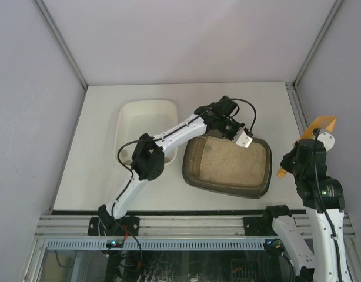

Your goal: Clean the litter box

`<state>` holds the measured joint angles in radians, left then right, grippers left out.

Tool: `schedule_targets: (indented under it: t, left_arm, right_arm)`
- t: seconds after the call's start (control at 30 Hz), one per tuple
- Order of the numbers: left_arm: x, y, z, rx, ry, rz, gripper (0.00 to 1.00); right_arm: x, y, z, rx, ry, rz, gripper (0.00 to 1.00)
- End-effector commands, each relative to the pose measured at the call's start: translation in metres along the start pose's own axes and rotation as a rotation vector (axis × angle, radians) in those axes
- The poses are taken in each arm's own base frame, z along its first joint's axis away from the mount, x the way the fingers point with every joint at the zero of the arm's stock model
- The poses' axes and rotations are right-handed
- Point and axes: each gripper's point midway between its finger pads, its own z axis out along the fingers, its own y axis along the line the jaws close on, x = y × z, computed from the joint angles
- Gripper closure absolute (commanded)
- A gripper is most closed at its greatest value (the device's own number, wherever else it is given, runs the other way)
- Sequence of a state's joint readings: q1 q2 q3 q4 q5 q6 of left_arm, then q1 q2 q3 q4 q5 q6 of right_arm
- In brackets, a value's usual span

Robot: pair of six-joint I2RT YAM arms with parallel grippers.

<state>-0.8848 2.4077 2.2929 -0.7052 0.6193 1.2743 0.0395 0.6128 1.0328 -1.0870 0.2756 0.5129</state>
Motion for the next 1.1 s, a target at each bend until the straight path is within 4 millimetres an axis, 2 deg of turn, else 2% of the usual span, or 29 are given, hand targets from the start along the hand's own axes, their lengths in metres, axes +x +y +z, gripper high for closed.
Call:
schedule_targets:
  t: [0.0,0.17,0.23,0.5,0.53,0.57,0.67,0.73,0.83,0.9,0.97,1.07]
  left_arm:
    - [-0.087,0.065,-0.037,-0.151,-0.267,0.42,1.0]
    - [-0.095,0.061,-0.032,-0.138,-0.403,0.494,1.0]
    - [-0.098,0.065,-0.031,-0.16,-0.448,0.525,1.0]
    - [-0.098,0.084,-0.021,-0.258,-0.53,0.489,1.0]
    - [-0.098,0.086,-0.022,-0.271,-0.536,0.469,0.95]
    - [-0.097,0.086,-0.022,-0.277,-0.537,0.453,0.84]
    - [-0.093,0.089,-0.027,-0.297,-0.532,0.388,0.41]
    - [-0.092,0.095,-0.038,-0.328,-0.533,0.348,0.17]
    - [-0.103,0.118,-0.069,-0.433,-0.55,0.228,0.01]
    - [-0.111,0.129,-0.096,-0.491,-0.534,0.139,0.0]
    - [-0.118,0.143,-0.137,-0.605,-0.477,0.061,0.0]
    - [-0.098,0.147,-0.188,-0.767,-0.362,-0.102,0.0]
  right_arm:
    - [-0.009,-0.015,-0.002,0.091,-0.058,0.078,1.0]
    - [-0.007,-0.017,0.003,0.122,-0.033,0.112,1.0]
    - [-0.003,-0.016,0.009,0.137,-0.004,0.114,1.0]
    - [0.002,0.007,0.022,0.016,0.025,0.134,1.0]
    - [0.002,0.008,0.023,0.011,0.023,0.136,1.0]
    - [0.002,0.008,0.023,0.009,0.023,0.135,1.0]
    - [0.002,0.009,0.022,-0.004,0.023,0.123,1.0]
    - [0.002,0.014,0.021,-0.034,0.028,0.114,1.0]
    - [0.003,0.038,0.015,-0.178,0.057,0.072,1.0]
    - [0.004,0.053,0.01,-0.265,0.079,0.058,1.0]
    - [0.007,0.07,0.004,-0.362,0.115,0.046,1.0]
    - [0.022,0.095,-0.002,-0.496,0.245,0.052,1.0]
